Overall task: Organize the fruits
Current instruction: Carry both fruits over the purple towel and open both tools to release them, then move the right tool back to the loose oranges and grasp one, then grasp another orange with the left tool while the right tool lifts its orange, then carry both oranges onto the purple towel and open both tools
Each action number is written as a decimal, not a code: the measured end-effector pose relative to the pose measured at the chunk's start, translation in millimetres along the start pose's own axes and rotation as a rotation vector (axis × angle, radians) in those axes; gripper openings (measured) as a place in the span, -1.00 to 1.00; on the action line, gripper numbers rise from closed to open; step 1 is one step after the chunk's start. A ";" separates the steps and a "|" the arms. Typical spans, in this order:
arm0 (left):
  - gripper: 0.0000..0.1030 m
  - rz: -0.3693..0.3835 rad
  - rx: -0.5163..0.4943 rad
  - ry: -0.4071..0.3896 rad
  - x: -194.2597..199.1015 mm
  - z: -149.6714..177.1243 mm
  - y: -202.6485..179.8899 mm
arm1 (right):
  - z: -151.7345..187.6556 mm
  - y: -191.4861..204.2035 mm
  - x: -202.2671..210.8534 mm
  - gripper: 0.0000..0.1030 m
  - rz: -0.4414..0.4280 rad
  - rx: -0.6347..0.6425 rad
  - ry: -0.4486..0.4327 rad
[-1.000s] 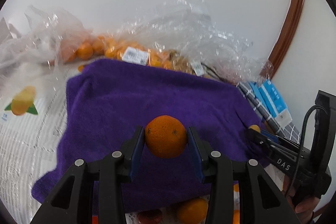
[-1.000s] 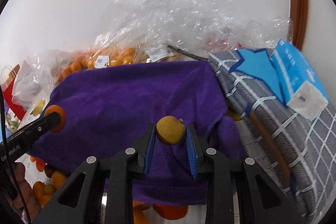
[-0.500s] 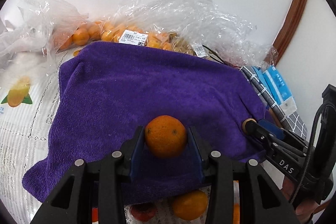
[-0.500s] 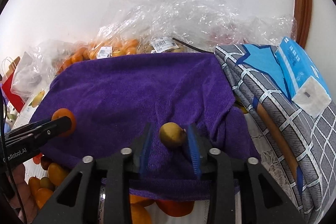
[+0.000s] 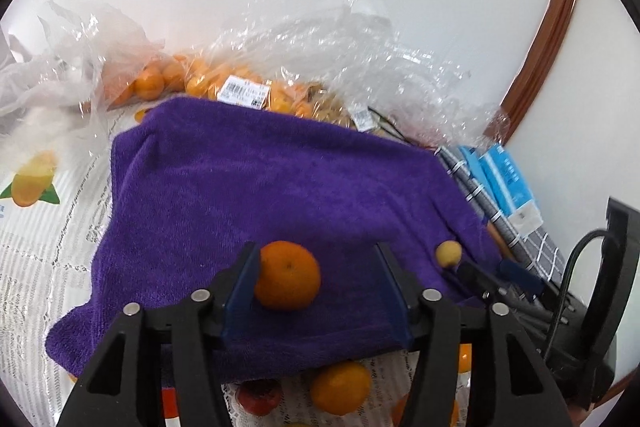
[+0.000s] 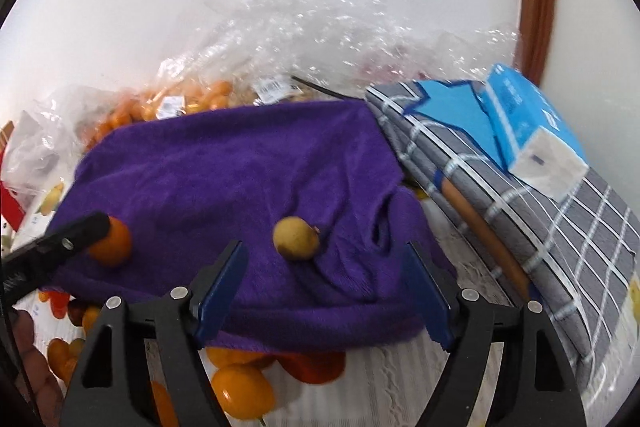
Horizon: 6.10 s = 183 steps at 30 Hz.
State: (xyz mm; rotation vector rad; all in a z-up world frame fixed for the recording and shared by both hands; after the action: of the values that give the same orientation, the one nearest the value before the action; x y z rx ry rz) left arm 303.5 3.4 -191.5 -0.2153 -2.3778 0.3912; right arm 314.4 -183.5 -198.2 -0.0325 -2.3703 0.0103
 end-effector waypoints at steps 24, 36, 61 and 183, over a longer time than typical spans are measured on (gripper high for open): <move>-0.05 -0.041 -0.041 -0.139 29.6 -10.7 -3.2 | 39.3 9.3 49.3 0.39 -0.073 -0.072 -0.069; 0.00 -0.047 0.073 -0.062 61.0 22.1 46.5 | 61.1 35.0 56.6 0.30 -0.118 0.032 0.001; 0.05 -0.028 -0.067 0.002 74.7 59.5 29.7 | 63.7 26.3 36.5 -0.36 -0.156 -0.075 0.079; -0.36 -0.073 0.009 -0.064 5.6 -14.4 50.8 | -7.3 39.9 2.7 -0.36 -0.192 0.017 -0.068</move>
State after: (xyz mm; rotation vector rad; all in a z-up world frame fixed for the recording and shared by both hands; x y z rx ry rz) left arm 311.4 55.9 -195.0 -0.1124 -2.4381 0.3795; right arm 318.4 -143.6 -191.8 0.2063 -2.4315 -0.0613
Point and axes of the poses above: each gripper's, at about its wrist camera, not at the fingertips, and x roughly against the way its jaws point, y to its left, z to its underside, the point moved 8 cm from there along -x, roughly the way its jaws point, and after that the axes turned 1 degree about z, right-handed, at the moved point
